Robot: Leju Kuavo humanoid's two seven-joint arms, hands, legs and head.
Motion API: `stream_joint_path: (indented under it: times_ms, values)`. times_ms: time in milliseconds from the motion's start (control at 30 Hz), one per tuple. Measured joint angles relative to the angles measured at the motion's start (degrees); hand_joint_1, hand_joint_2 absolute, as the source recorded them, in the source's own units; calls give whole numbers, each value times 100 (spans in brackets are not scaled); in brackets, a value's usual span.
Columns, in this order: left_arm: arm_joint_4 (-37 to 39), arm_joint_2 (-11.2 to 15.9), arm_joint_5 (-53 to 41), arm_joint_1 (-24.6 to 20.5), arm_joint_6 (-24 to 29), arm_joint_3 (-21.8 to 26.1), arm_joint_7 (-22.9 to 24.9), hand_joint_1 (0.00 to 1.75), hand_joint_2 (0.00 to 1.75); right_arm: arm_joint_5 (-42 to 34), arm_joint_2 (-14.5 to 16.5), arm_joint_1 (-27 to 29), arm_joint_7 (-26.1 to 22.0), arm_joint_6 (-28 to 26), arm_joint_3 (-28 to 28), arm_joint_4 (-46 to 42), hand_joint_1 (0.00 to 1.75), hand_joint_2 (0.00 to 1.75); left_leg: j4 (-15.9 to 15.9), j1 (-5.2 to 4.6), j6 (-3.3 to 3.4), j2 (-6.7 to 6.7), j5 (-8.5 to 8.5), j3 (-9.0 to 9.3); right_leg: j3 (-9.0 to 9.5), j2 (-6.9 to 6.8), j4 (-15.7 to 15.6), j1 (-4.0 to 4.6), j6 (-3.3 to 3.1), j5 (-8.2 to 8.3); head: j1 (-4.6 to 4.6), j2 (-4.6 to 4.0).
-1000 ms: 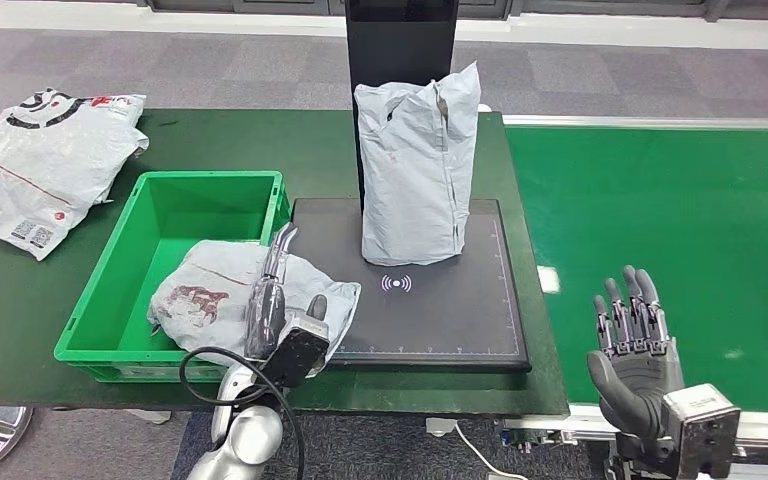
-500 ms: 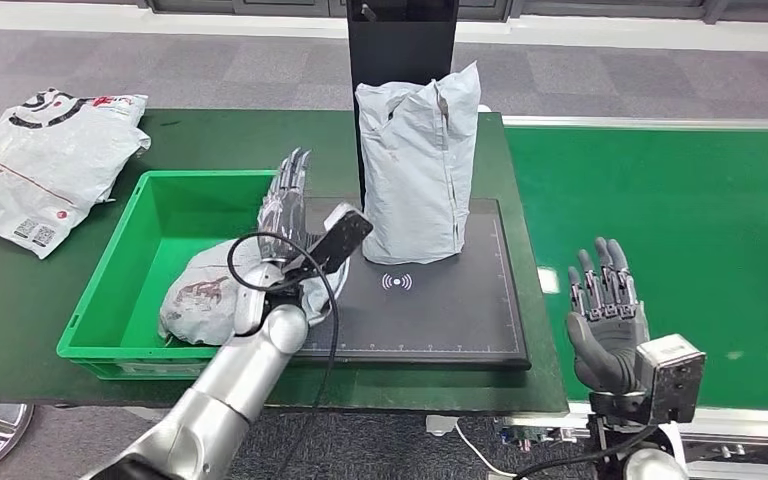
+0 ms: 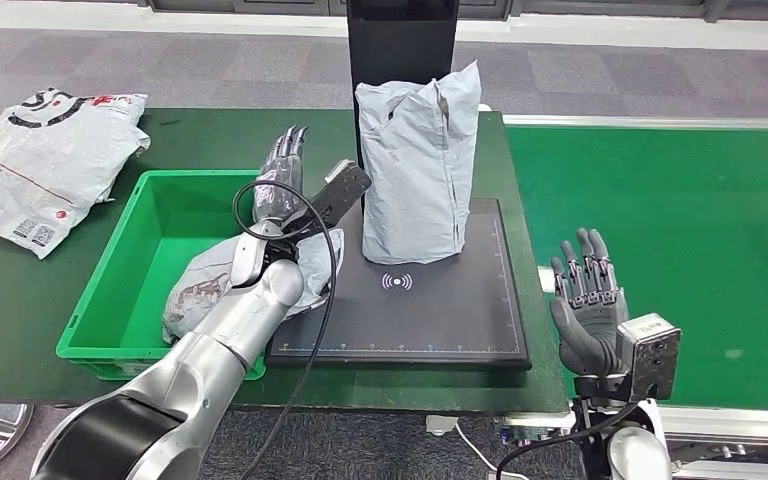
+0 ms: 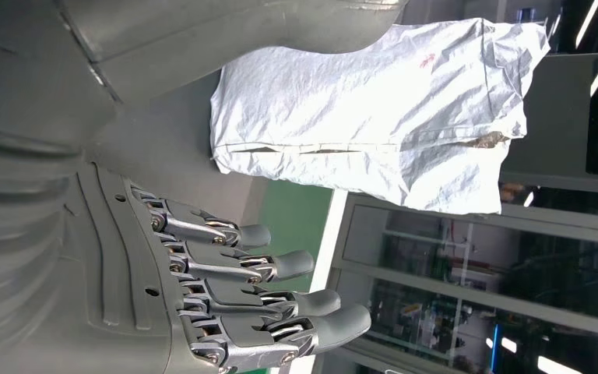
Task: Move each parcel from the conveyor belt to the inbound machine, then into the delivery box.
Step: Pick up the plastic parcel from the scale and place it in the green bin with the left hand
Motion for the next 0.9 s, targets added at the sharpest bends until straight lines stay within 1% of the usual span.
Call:
stream_joint_path:
  times_ms: [67, 267, 300, 400, 467, 533, 567, 633, 733, 833, 900]
  values:
    - [111, -10, 116, -60, -252, 33, -18, 0, 0, -7, 0, 0, -1, 1, -1, 2, 0, 175, 0, 0, 0, 0, 0, 0, -1, 0, 0, 0, 0, 0, 0, -1]
    - [415, -137, 1053, -135, -1604, 414, -448, 0, 0, -26, 0, 2, -1, 16, -1, 3, 0, 175, 0, -1, 0, 2, 0, -1, -2, 1, 0, -1, 0, 0, 0, 0]
    - [460, -158, 1264, -142, -1924, 493, -507, 0, 44, -24, 0, 0, 0, 16, -1, 7, 0, 175, 0, -1, 0, 2, 0, -1, -2, 2, 0, -1, 0, 1, 0, 0]
    - [609, -209, 1922, -151, -3137, 758, -675, 0, 175, 0, 0, -18, 14, -2, -1, 42, 0, 175, 0, -2, 0, 1, 0, -2, -2, 1, 0, -1, 0, 0, 0, -1]
    - [706, -246, 2247, -151, -3917, 880, -843, 0, 87, 16, 0, -37, 30, -38, -1, 68, 0, 175, 0, -2, 0, 0, 0, -2, -2, 0, 0, -1, 0, 0, 0, -1]
    - [783, -285, 2616, -152, -4520, 915, -1039, 0, 0, 19, 0, -53, 41, -87, -1, 85, 0, 175, 1, -2, 0, 0, 0, -2, -3, 0, 0, -1, 0, 0, 0, -1]
    - [814, -304, 2860, -152, -4709, 899, -1104, 0, 0, 19, 0, -57, 46, -104, -1, 89, 0, 175, 1, -2, 0, 0, 0, -2, -3, 0, 0, -1, 0, 0, 0, 0]
    - [858, -339, 3428, -150, -4922, 793, -1152, 0, 0, 19, 0, -58, 56, -114, -2, 92, 0, 175, 1, -2, 0, 0, 0, -3, -4, 0, 0, -2, 0, 0, 0, 1]
    - [887, -373, 4213, -148, -5036, 450, -1144, 0, 0, 18, 0, -50, 63, -116, -5, 92, 0, 175, 1, -2, 0, 1, 0, -3, -5, 1, -1, -2, 1, 0, 0, -1]
    - [895, -381, 4617, -147, -5055, 106, -1109, 0, 0, 16, 0, -31, 65, -126, -7, 92, 0, 175, 1, -2, 0, 1, 0, -3, -5, 1, 0, -2, 1, 1, 0, -1]
    - [901, -383, 4768, -146, -5048, -54, -1079, 0, 87, 14, 0, -11, 72, -145, -8, 90, 0, 175, 1, -2, 0, 1, 0, -3, -6, 1, 0, -2, 1, 1, 0, 0]
